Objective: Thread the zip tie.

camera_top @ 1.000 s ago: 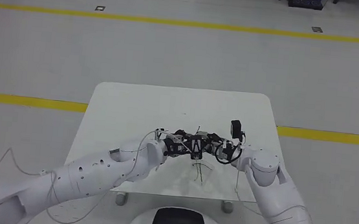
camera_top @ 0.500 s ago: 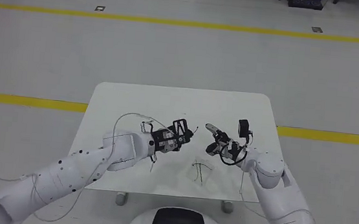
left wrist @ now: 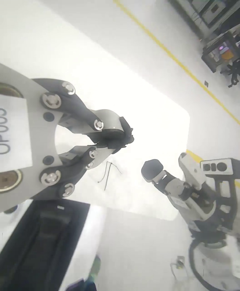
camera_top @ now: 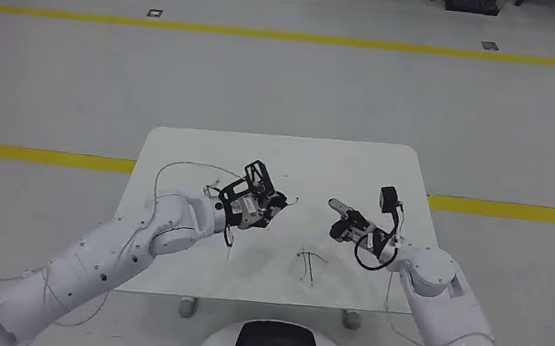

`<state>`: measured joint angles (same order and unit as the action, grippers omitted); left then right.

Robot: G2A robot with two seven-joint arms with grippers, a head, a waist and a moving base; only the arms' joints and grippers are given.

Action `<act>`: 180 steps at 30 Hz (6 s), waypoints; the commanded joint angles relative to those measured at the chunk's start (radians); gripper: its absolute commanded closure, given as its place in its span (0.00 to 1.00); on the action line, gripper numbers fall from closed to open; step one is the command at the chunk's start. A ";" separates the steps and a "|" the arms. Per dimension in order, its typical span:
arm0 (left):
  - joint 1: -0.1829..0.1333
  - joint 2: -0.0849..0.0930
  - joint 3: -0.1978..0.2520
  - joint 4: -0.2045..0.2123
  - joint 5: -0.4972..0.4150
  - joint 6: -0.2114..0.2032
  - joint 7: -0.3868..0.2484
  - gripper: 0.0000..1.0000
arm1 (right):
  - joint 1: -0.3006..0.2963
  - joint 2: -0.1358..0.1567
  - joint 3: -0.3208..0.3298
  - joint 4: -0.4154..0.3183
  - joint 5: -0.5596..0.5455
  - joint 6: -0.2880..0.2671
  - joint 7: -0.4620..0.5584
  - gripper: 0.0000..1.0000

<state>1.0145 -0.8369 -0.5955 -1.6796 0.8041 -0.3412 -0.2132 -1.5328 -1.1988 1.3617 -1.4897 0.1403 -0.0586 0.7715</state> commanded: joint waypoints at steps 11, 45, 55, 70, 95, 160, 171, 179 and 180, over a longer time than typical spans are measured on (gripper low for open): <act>-0.005 0.032 0.004 -0.012 -0.286 0.001 0.004 1.00 | 0.027 0.009 0.005 0.102 0.060 -0.191 0.157 0.00; 0.089 -0.003 -0.083 0.117 -1.269 0.018 -0.375 1.00 | 0.107 -0.019 0.013 0.229 0.307 -0.281 0.519 0.00; 0.101 -0.021 -0.098 0.158 -1.463 0.001 -0.530 1.00 | 0.116 -0.065 0.041 0.232 0.311 -0.281 0.576 0.00; 0.131 -0.041 -0.091 0.172 -1.648 0.086 -0.575 1.00 | 0.114 -0.067 0.009 0.211 0.331 -0.281 0.584 0.00; 0.169 -0.076 -0.108 0.233 -1.890 0.183 -0.686 1.00 | 0.102 -0.072 -0.007 0.193 0.442 -0.281 0.618 0.26; 0.211 -0.134 -0.193 0.266 -1.821 0.248 -0.738 1.00 | 0.090 -0.060 -0.006 0.188 0.458 -0.281 0.618 0.88; 0.217 -0.141 -0.203 0.267 -1.811 0.254 -0.744 1.00 | 0.092 -0.063 -0.008 0.192 0.454 -0.281 0.618 0.93; 0.219 -0.146 -0.208 0.272 -1.795 0.255 -0.745 1.00 | 0.095 -0.064 -0.011 0.198 0.448 -0.281 0.618 1.00; 0.219 -0.147 -0.209 0.273 -1.792 0.254 -0.745 1.00 | 0.095 -0.064 -0.011 0.199 0.446 -0.281 0.618 1.00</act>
<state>1.2334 -0.9830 -0.8040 -1.4078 -0.9925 -0.0860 -0.9587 -1.4376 -1.2624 1.3506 -1.2917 0.5878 -0.3400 1.3900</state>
